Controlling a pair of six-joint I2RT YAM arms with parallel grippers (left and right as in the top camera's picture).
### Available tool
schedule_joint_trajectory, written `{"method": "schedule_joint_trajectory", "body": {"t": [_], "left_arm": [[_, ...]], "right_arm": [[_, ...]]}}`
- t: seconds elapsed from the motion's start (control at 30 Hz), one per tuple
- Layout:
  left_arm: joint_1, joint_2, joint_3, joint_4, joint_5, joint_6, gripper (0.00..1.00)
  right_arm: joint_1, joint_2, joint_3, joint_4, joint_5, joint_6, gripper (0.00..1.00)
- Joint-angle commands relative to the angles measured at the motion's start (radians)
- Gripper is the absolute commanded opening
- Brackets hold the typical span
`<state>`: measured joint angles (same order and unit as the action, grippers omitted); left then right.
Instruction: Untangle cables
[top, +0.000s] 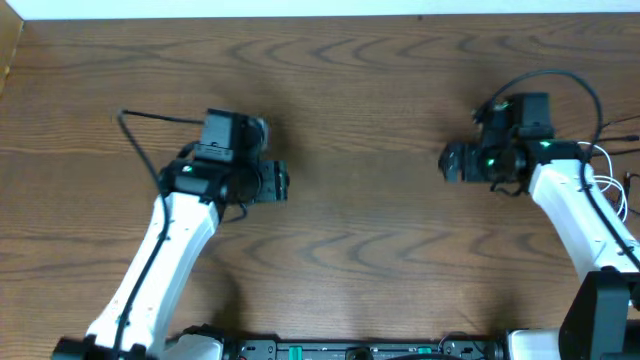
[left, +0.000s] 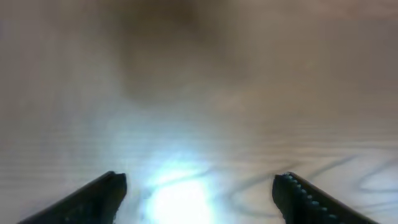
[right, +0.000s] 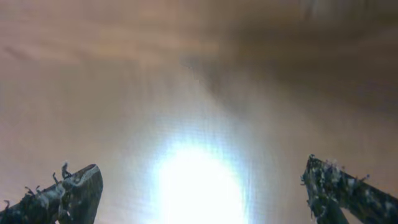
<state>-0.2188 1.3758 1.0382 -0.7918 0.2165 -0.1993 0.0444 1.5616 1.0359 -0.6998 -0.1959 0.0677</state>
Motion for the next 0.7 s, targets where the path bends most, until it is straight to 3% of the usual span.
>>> {"method": "schedule_joint_trajectory", "body": {"t": [0.0,0.2,0.37,0.67], "left_arm": [[-0.002,0.052,0.005,-0.091,-0.113,-0.026,0.95],[-0.003,0.069,0.005,-0.254,-0.113,-0.043,0.95],[-0.009,-0.017,-0.017,-0.257,-0.114,-0.037,0.96],[-0.098,-0.502,-0.204,-0.066,-0.217,-0.039,0.96]], "right_arm": [[0.016,0.003,0.010,-0.112,0.085,-0.006,0.99],[0.016,-0.004,-0.002,-0.263,0.069,0.059,0.99],[0.016,-0.107,-0.084,-0.209,0.070,0.058,0.99],[0.016,-0.610,-0.314,-0.048,0.074,0.058,0.99]]}}
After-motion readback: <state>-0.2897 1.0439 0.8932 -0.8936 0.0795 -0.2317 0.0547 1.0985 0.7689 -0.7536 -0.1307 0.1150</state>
